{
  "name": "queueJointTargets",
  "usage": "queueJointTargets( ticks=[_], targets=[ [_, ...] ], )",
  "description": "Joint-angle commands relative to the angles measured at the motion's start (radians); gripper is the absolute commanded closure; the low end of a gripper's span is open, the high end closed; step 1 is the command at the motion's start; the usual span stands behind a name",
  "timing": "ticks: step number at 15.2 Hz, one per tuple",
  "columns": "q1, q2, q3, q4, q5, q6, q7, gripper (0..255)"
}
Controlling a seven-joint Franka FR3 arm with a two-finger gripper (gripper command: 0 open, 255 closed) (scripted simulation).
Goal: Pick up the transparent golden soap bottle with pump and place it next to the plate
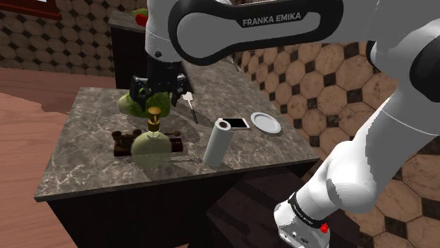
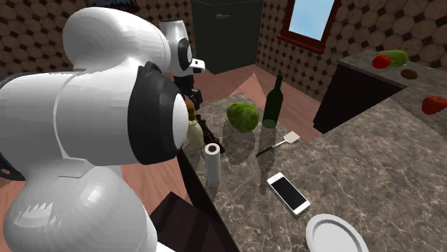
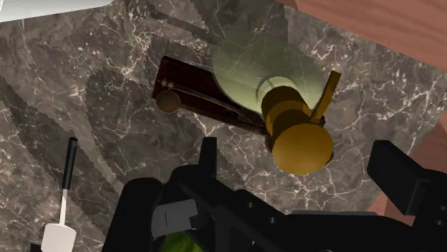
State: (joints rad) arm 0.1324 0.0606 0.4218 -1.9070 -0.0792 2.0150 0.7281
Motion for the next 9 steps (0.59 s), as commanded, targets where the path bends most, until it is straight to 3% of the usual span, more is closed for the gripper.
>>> queueJointTargets(
  ticks=[1,9],
  targets=[
    [0.009,0.04,0.005,0.02,-0.02,0.012,0.02,0],
    [0.01,0.073,0.001,-0.03,-0.04,0.092,0.033,0]
  ],
)
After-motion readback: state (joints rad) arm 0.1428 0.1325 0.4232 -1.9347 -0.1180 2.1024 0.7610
